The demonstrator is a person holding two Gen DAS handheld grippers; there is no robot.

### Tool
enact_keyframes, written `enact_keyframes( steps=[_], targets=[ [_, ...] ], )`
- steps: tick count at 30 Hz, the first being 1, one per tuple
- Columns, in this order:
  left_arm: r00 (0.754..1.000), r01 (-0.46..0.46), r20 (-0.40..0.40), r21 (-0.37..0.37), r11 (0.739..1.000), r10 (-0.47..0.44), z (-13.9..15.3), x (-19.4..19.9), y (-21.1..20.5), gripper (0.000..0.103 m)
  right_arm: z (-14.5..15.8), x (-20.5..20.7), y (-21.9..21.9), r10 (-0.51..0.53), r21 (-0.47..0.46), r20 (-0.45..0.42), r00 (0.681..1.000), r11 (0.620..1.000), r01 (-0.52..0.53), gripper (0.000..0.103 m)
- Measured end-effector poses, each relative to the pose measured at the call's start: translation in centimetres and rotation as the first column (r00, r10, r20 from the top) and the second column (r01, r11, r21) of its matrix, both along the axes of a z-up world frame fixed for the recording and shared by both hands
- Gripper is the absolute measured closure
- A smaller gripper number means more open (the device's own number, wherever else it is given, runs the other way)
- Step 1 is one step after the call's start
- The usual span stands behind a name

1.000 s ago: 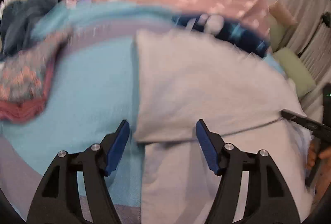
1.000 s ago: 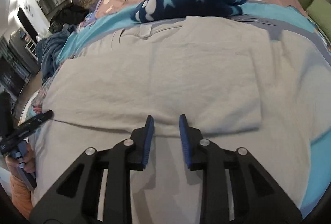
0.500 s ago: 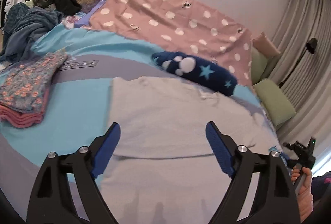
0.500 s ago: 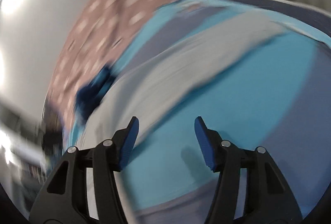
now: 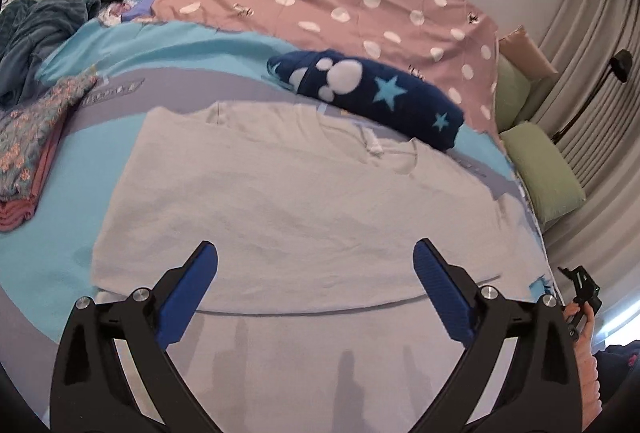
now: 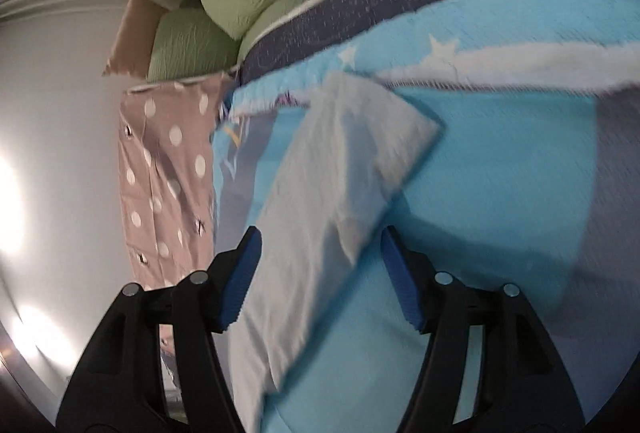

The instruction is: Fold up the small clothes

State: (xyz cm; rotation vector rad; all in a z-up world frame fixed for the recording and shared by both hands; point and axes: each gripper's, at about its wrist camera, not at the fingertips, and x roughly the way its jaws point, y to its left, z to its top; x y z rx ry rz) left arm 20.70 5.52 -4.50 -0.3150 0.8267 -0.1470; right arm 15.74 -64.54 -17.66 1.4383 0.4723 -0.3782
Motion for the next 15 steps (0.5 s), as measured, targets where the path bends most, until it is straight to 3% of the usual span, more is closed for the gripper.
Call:
enact_keyframes(
  steps=[1, 3, 5, 6, 10, 12, 15],
  targets=[
    [1.0, -0.001, -0.008, -0.003, 1.0, 0.001, -0.3, 0.1, 0.0, 0.005, 0.0, 0.2, -0.2, -0.008, -0.009, -0.005, 1.0, 1.0, 0.008, 0.042],
    [1.0, -0.004, -0.019, -0.002, 1.0, 0.004, -0.8, 0.3, 0.2, 0.004, 0.3, 1.0, -0.6, -0.036, -0.049, -0.043, 0.998, 0.998, 0.034, 0.059],
    [1.0, -0.008, -0.022, -0.001, 1.0, 0.008, -1.3, 0.4, 0.5, 0.004, 0.3, 2.1, -0.7, -0.044, -0.106, -0.096, 0.994, 0.994, 0.034, 0.087],
    [1.0, -0.012, -0.025, -0.002, 1.0, 0.012, -1.6, 0.5, 0.7, 0.005, 0.2, 2.6, -0.6, -0.036, -0.128, -0.111, 0.993, 0.992, 0.022, 0.091],
    [0.999, -0.01, -0.039, -0.012, 1.0, 0.01, -2.4, 0.9, 1.2, 0.005, 0.9, 2.5, 0.0, -0.013, -0.122, -0.038, 0.999, 0.992, 0.008, 0.095],
    [0.999, -0.005, -0.036, -0.012, 1.0, 0.005, -2.5, 1.1, 1.4, 0.005, 2.7, 2.9, 1.1, 0.032, -0.135, 0.026, 0.999, 0.99, -0.028, 0.095],
    [1.0, -0.001, -0.019, -0.026, 1.0, 0.0, -2.7, 1.2, 1.6, 0.004, 7.4, 5.5, 5.1, 0.184, -0.216, 0.123, 0.975, 0.964, -0.155, 0.095]
  ],
)
